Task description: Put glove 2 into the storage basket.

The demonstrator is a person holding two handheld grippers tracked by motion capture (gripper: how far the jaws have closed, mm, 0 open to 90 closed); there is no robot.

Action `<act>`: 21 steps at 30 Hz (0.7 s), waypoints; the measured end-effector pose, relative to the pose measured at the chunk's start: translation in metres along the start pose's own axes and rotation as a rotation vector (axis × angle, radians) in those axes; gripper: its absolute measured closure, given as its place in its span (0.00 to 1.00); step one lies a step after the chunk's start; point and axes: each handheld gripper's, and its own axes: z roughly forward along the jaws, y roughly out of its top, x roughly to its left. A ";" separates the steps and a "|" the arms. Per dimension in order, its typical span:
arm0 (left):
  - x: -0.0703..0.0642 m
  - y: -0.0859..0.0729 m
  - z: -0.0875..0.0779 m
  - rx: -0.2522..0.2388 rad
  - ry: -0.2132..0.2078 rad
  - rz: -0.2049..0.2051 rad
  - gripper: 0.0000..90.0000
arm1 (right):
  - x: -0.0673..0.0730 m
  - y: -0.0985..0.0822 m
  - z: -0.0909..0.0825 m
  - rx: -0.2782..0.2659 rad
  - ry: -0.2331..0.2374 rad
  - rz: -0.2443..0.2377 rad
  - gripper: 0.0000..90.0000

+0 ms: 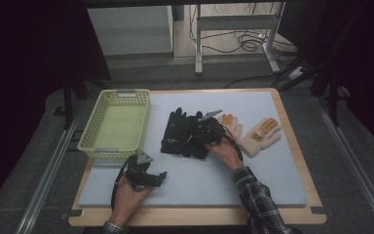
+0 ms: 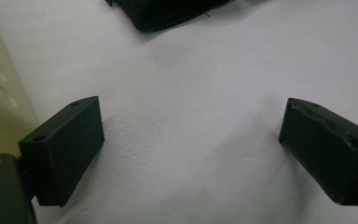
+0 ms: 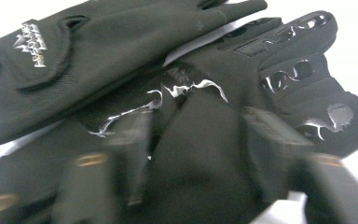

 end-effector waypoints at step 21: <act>0.000 0.000 0.000 0.001 0.000 0.002 0.08 | 0.025 0.001 -0.080 -0.097 0.003 0.002 0.87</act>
